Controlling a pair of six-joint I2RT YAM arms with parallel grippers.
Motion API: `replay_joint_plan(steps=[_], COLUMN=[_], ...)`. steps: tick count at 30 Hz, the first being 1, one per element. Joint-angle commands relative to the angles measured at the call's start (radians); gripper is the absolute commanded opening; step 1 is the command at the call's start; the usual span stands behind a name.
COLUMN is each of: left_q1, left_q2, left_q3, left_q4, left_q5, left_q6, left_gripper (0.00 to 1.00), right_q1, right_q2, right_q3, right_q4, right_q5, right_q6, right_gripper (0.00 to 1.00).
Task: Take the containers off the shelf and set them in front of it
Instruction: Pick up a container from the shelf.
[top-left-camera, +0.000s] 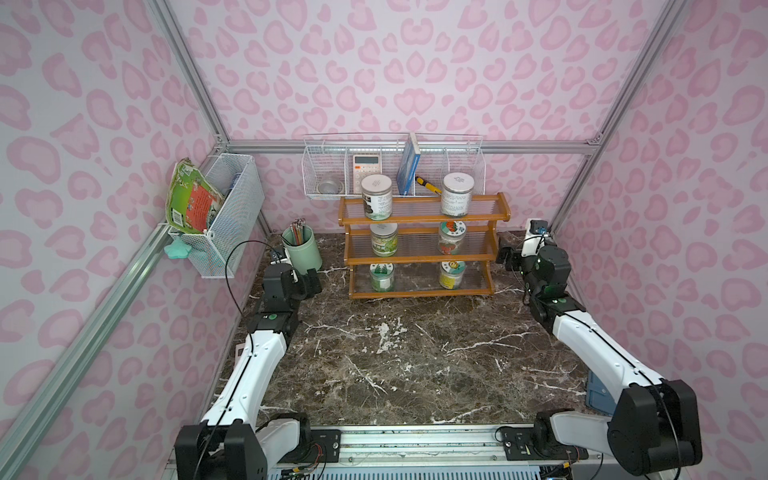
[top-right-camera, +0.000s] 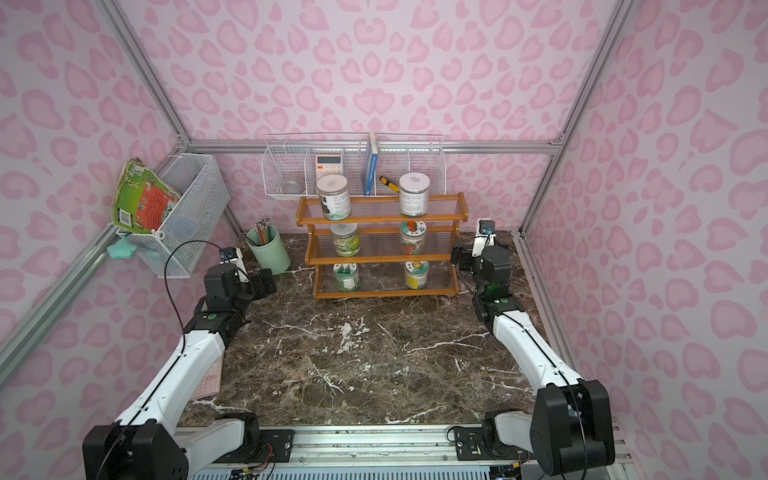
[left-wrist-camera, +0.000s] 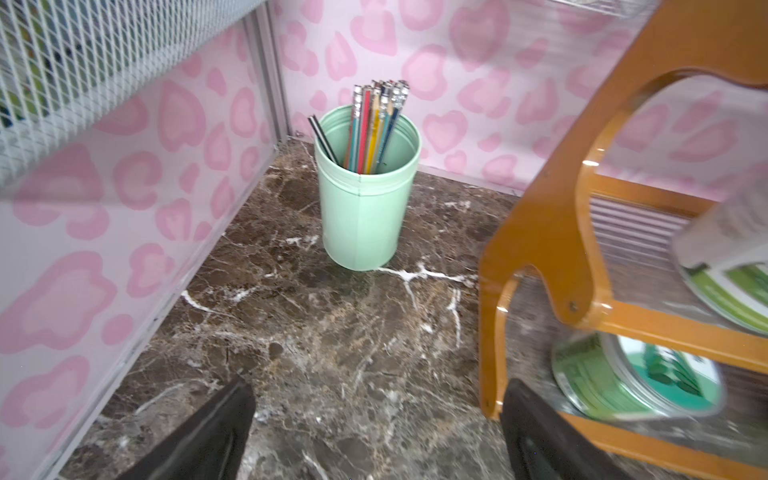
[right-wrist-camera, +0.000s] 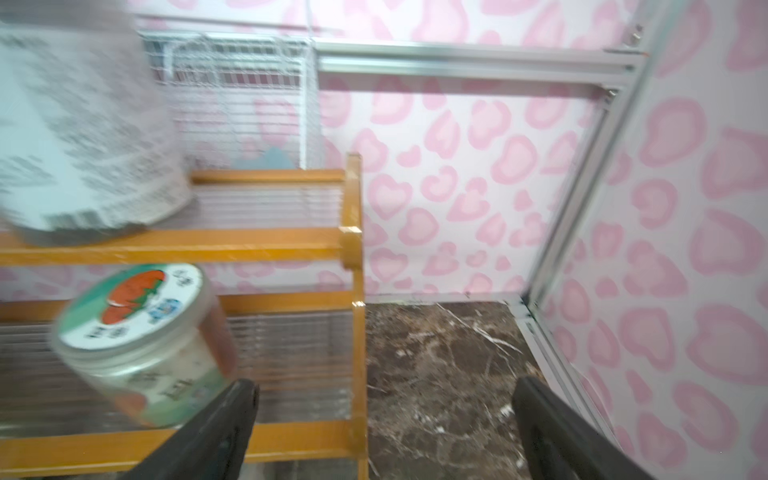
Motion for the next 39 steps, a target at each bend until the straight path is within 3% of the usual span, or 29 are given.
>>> replay_joint_plan(steps=[1,7,15,28,39], left_q1=[-0.002,-0.005,-0.009,-0.012,-0.013], left_q2=[-0.05,-0.09,-0.092,-0.086,-0.079], left_q3=[0.01,0.012,0.023,0.027,0.029], left_q4=[-0.115,-0.144,-0.159,-0.164,-0.168], left_q5=[0.212,0.369,0.422,0.444,0.452], left_q6=[0.005,0.034,0.06,0.065,0.068], left_gripper=[0.96,0.96,0.95,0.95,0.95], right_q1=[0.009,0.011,0.026,0.078,0.08], right_q2=[0.033,0.16,0.283,0.389,0.491], right_q3=[0.125,0.394,0.613,0.686,0.772], right_q4=[-0.169,-0.242,-0.299,-0.218,-0.171], right_q5=[-0.206,-0.441,-0.576,-0.434,-0.467], right_q6=[-0.009,-0.001,-0.022,-0.041,0.003], right_gripper=[0.99,0.99,0.99,0.99,0.99])
